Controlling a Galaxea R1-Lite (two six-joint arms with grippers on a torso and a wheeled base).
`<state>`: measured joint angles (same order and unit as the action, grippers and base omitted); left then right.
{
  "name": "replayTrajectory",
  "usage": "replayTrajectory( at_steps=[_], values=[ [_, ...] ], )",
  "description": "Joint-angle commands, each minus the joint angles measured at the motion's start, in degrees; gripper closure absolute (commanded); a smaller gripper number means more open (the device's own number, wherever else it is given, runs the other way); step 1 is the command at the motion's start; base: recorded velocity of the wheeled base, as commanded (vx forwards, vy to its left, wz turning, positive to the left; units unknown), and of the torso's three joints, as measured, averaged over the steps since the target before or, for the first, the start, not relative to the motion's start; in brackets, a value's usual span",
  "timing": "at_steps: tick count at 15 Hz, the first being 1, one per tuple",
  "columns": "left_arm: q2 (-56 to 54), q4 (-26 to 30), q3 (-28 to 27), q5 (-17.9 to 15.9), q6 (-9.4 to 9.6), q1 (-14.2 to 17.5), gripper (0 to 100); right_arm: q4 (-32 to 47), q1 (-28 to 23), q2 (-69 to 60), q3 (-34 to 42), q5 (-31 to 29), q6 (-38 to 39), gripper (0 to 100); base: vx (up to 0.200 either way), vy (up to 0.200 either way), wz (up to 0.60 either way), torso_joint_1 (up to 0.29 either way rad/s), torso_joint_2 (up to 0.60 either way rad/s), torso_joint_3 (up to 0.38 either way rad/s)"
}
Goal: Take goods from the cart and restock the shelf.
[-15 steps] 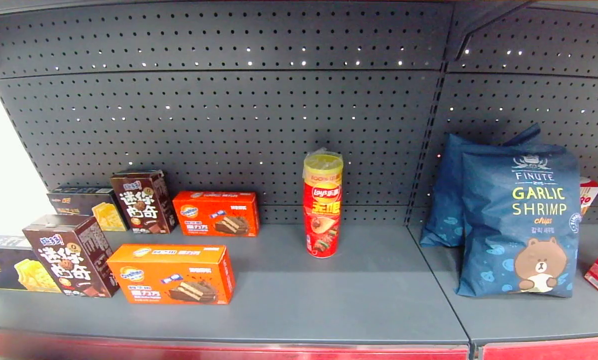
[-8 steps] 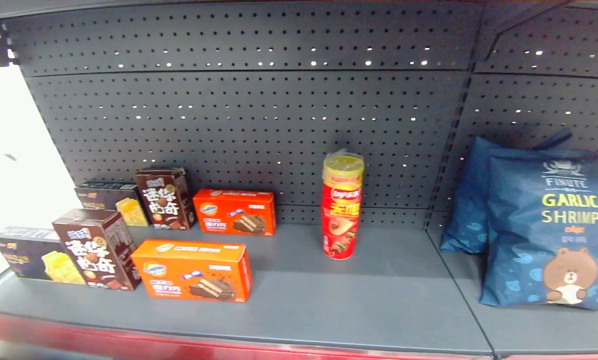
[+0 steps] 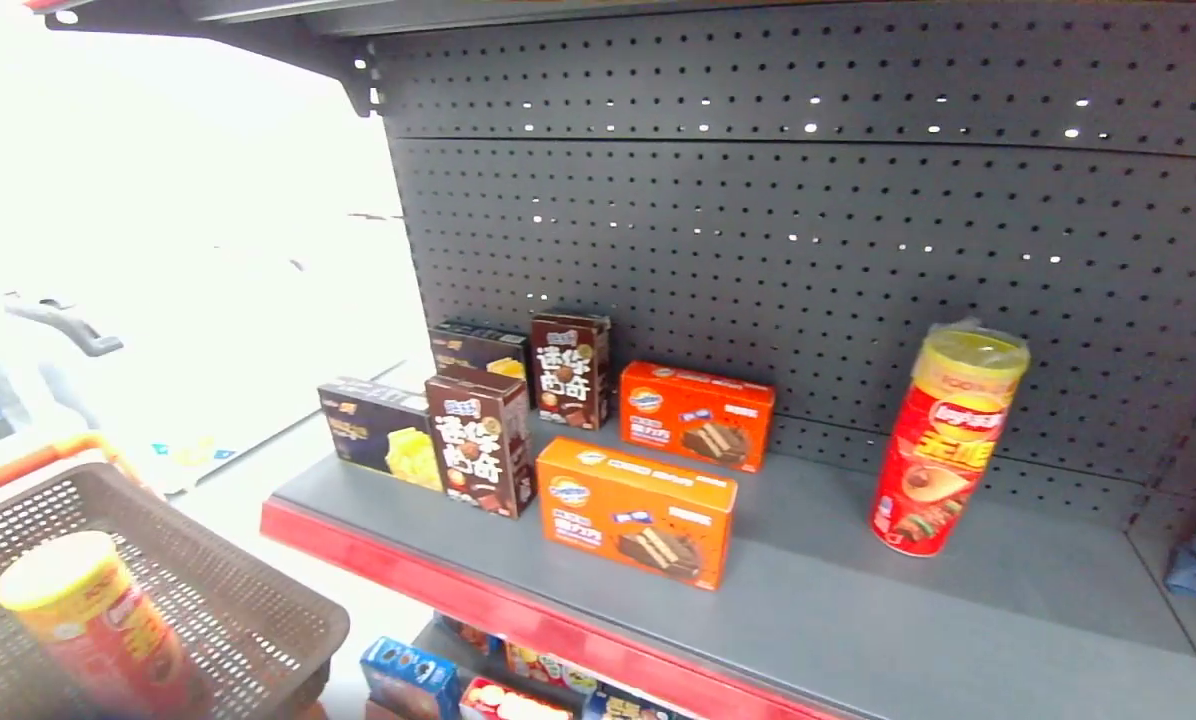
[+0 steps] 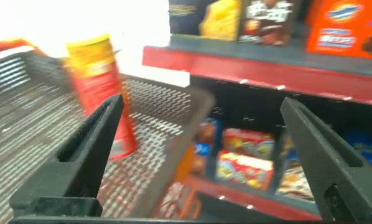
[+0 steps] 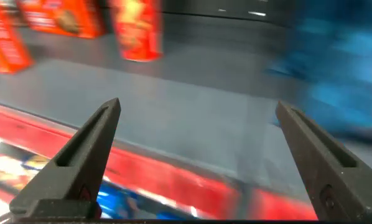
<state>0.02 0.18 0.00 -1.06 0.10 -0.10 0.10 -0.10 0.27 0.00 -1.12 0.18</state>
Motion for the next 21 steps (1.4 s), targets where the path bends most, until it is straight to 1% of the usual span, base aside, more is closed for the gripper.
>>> replayTrajectory(
  at_steps=[1, 9, 14, 15, 16, 17, 18, 19, 20, 21],
  values=[
    [-0.02, -0.01, 0.00, 0.01, -0.01, 0.01, 0, -0.01, 0.01, 0.00, 0.00, -0.02, -0.01, 0, 0.000, 0.000, 0.60, -0.002, 0.00, 0.002],
    [-0.02, -0.01, 0.00, 0.09, -0.01, 0.01, 0, -0.01, 0.01, 0.00, 0.00, -0.02, -0.01, 0, 0.000, 0.000, 0.60, 0.003, 0.00, 0.002],
    [-0.02, -0.01, 0.00, 0.01, 0.34, 0.01, 0, -0.10, 0.01, 0.00, 0.00, -0.11, 0.08, 0, 0.000, 0.000, 0.00, 0.000, 0.00, 0.000],
    [-0.02, -0.09, 0.00, 0.45, 0.34, 0.01, 0, -0.01, 0.01, 0.00, 0.00, -0.11, 0.08, 0, 0.000, 0.000, 0.00, 0.000, 0.00, 0.000],
    [-0.02, -0.09, -1.14, 0.18, 1.31, 0.01, 0, -0.10, 0.01, 0.00, 0.00, -0.11, 0.08, 0, 0.000, 0.000, 0.00, 0.000, 0.00, 0.000],
    [4.11, 1.49, -8.35, -0.87, 6.93, -0.69, 0, -0.01, 0.01, 0.00, 0.00, -0.02, 0.08, 0, 0.000, 0.000, 0.00, 0.000, 0.00, 0.000],
    [12.98, 4.56, -14.24, -2.28, 8.69, -1.48, 0, -0.01, 0.01, 0.00, 0.00, -0.11, 0.08, 0, 0.000, 0.000, 0.00, 0.000, 0.00, 0.000],
    [16.85, 5.35, -17.31, -2.72, 8.69, -1.48, 0, -0.01, 0.01, 0.00, 0.00, -0.02, 0.08, 0, 0.000, 0.000, 0.00, 0.000, 0.00, 0.000],
    [23.71, 5.44, -20.48, -2.81, 8.69, -1.57, 0, -0.01, 0.01, 0.00, 0.00, -0.02, 0.08, 0, 0.000, 0.000, 0.00, 0.000, 0.00, 0.000],
    [29.86, 4.83, -22.41, -2.98, 8.78, -1.57, 0, -0.01, 0.01, 0.00, 0.00, -0.11, 0.08, 0, 0.000, 0.000, 0.00, 0.000, 0.00, 0.000]
  ],
)
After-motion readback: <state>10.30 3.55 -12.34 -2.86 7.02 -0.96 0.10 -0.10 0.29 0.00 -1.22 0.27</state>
